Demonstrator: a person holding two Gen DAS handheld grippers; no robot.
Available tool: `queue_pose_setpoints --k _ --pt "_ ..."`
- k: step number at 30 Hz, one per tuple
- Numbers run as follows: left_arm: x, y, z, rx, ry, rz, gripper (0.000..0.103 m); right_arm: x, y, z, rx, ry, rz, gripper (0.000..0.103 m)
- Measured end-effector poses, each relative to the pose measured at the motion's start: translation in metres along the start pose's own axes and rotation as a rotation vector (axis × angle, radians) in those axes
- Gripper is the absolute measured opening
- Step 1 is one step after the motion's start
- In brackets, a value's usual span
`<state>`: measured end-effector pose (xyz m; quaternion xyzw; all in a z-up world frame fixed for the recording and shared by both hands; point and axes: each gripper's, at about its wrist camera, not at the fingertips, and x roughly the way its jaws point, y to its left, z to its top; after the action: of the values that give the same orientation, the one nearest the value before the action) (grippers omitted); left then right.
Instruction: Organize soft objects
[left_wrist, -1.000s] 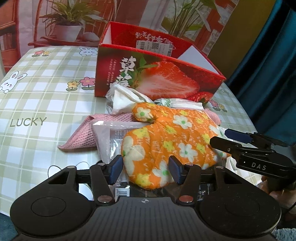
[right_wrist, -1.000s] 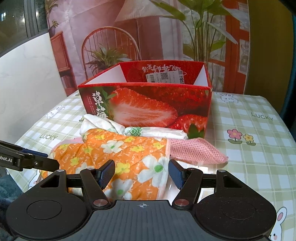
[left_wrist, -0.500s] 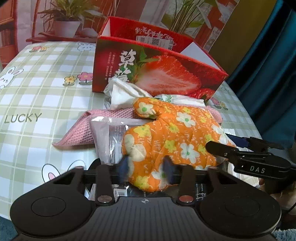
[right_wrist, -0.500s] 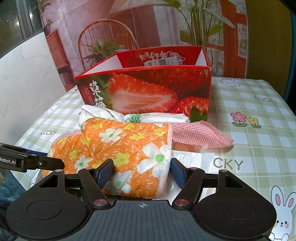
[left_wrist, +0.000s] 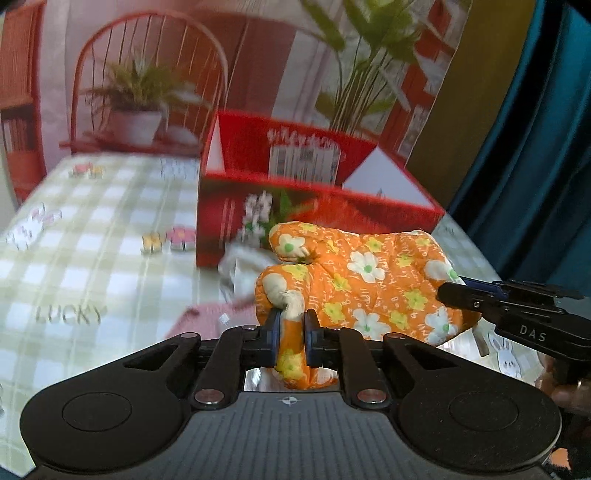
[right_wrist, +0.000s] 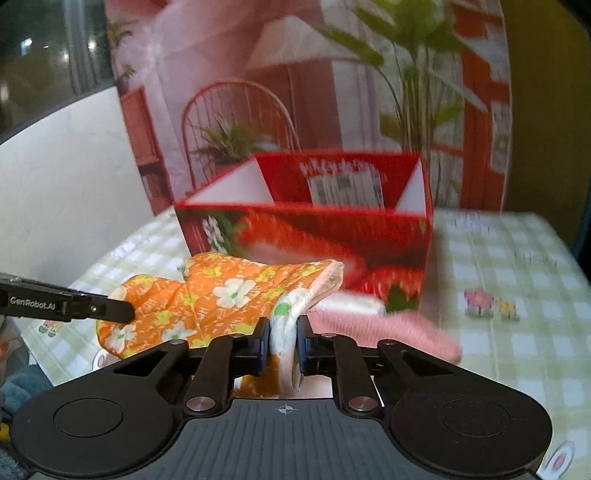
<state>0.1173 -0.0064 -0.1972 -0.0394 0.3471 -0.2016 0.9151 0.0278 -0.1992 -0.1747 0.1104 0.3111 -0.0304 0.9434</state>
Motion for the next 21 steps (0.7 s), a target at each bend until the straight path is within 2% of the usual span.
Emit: queue_pose_setpoints --k 12,17,21 --pt "-0.009 -0.014 0.050 0.059 -0.130 0.008 0.014 -0.007 -0.005 0.054 -0.055 -0.118 -0.006 0.012" --pt "0.008 -0.016 0.091 0.070 -0.182 0.025 0.014 0.010 -0.016 0.087 -0.077 -0.147 -0.016 0.012" --pt "0.030 -0.012 0.119 0.090 -0.191 0.057 0.014 0.034 -0.023 0.114 -0.078 -0.151 -0.021 0.011"
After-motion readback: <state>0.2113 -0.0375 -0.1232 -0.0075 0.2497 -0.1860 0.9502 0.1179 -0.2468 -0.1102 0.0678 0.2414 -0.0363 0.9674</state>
